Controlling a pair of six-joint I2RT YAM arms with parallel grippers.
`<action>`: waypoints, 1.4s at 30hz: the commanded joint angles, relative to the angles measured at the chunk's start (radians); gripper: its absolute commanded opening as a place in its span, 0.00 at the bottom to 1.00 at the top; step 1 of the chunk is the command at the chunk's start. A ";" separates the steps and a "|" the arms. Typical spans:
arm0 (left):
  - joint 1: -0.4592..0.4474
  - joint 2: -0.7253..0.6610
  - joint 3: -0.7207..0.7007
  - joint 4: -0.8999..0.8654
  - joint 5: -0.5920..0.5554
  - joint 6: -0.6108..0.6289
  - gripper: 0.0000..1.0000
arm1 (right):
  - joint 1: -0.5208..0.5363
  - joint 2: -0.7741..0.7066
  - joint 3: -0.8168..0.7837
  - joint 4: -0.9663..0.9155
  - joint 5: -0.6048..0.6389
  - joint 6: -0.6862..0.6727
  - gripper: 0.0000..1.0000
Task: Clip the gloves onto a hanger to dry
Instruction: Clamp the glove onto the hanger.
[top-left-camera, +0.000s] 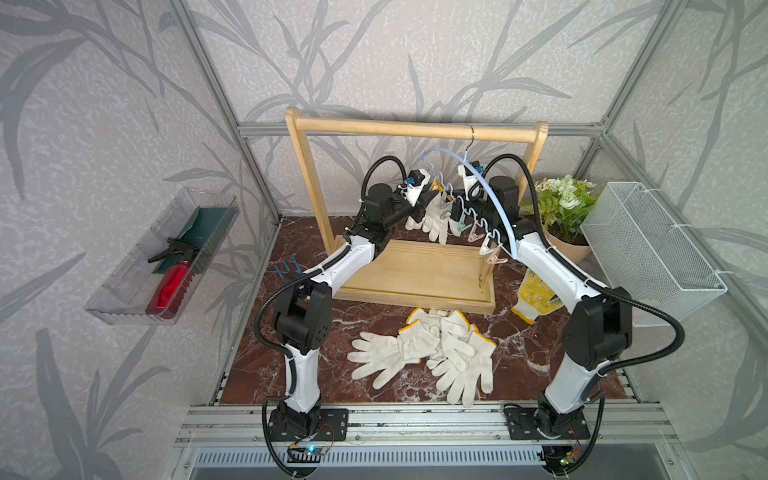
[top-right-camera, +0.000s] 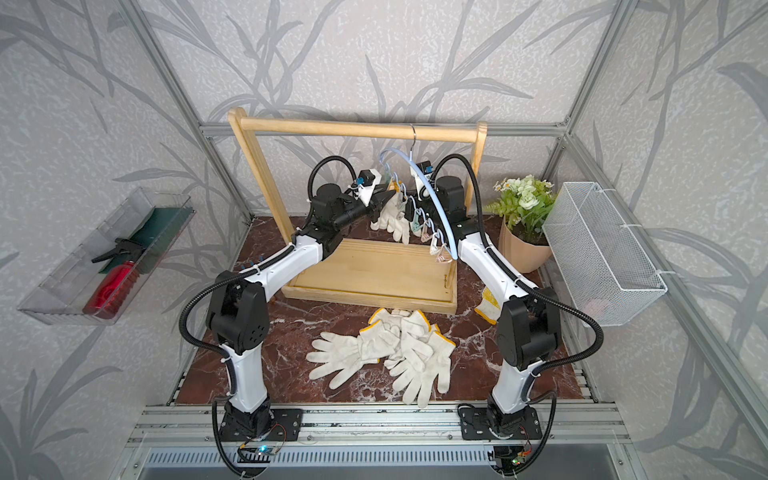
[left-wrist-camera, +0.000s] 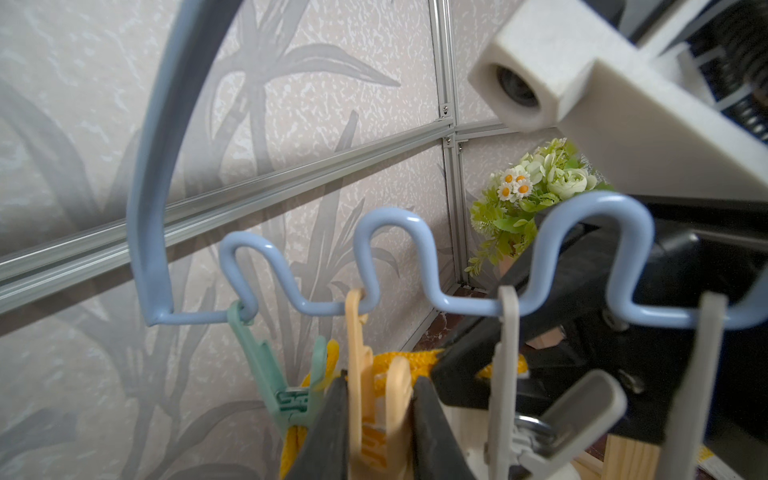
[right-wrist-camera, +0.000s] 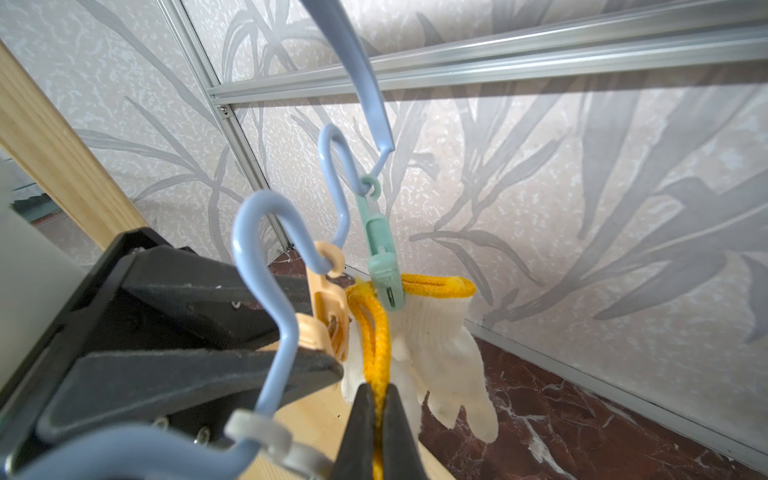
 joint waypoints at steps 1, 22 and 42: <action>-0.005 0.003 -0.005 0.053 0.001 -0.016 0.02 | -0.010 -0.045 0.019 0.078 -0.022 0.036 0.00; -0.004 0.025 0.018 0.069 0.035 -0.069 0.40 | -0.010 -0.058 0.010 0.096 -0.032 0.038 0.00; -0.005 0.012 0.025 0.056 0.057 -0.059 0.45 | -0.010 -0.056 -0.001 0.105 -0.031 0.041 0.00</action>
